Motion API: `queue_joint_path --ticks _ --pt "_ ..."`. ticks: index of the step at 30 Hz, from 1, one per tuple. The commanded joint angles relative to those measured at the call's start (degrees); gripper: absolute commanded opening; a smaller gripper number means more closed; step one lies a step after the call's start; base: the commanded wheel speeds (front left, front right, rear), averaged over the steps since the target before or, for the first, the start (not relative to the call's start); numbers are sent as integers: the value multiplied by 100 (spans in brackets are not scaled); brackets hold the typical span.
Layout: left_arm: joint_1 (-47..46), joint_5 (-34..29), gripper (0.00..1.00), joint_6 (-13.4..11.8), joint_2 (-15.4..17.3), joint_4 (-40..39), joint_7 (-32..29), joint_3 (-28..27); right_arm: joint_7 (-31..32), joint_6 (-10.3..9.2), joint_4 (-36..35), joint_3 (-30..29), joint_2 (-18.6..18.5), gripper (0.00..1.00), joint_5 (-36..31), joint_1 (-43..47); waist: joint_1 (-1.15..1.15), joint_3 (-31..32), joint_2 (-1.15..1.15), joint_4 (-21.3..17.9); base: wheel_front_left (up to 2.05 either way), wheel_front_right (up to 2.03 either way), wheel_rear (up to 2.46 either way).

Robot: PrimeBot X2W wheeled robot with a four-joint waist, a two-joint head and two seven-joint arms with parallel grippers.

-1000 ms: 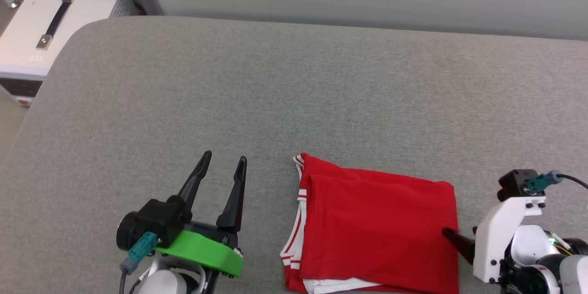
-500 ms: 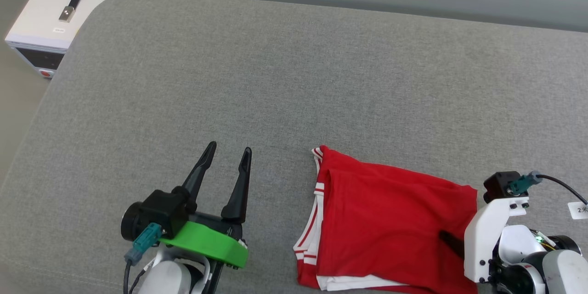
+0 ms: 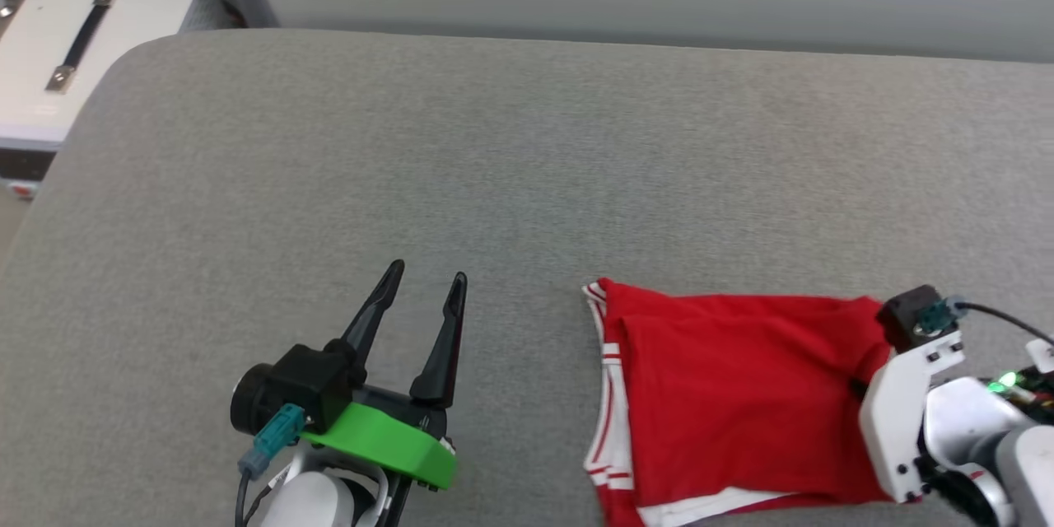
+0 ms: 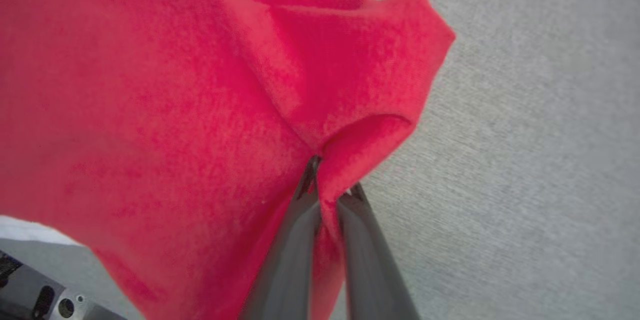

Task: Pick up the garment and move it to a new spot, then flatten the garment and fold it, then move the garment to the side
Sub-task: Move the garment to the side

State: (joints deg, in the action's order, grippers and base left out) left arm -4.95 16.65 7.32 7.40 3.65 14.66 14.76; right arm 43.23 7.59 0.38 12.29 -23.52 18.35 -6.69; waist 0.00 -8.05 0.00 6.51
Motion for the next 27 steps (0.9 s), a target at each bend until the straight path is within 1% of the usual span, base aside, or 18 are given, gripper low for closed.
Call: queue_joint_path --ticks 1,5,8,10,11,13,16,20,27 --pt "-18 -16 100 17 14 -11 34 38 -66 -10 -122 76 -229 0 -75 -170 0 12 0 -317 0 0 0" --pt "-85 117 100 17 -96 -61 34 15 -194 -10 -418 413 -985 0 -187 -372 0 -143 0 -683 0 0 0" --pt "-200 54 100 17 -83 -52 34 240 -335 -10 -479 590 -1561 0 -236 -510 0 -292 0 -932 0 0 0" --pt "-281 1 100 17 -83 -14 34 357 -464 -10 -454 642 -1897 0 -280 -596 0 -397 0 -1073 0 0 0" --pt "-316 -16 100 17 -97 -8 34 397 -539 -10 -424 631 -2006 0 -269 -634 0 -455 0 -1136 0 0 0" --pt "-407 -62 100 17 -125 17 34 528 -695 -10 -335 547 -2179 0 -260 -692 0 -575 0 -1244 0 0 0" --pt "-562 -147 100 17 -144 47 34 680 -980 -10 -132 532 -2539 0 -304 -753 0 -818 0 -1421 0 0 0" --pt "-808 -334 100 17 -97 -29 34 856 -1490 -10 256 492 -2853 0 -402 -953 0 -1197 0 -1623 0 0 0" --pt "-1152 -547 100 17 -90 -308 34 1098 -2568 -10 1212 193 -3004 0 -871 -1477 0 -1760 0 -1809 0 0 0"
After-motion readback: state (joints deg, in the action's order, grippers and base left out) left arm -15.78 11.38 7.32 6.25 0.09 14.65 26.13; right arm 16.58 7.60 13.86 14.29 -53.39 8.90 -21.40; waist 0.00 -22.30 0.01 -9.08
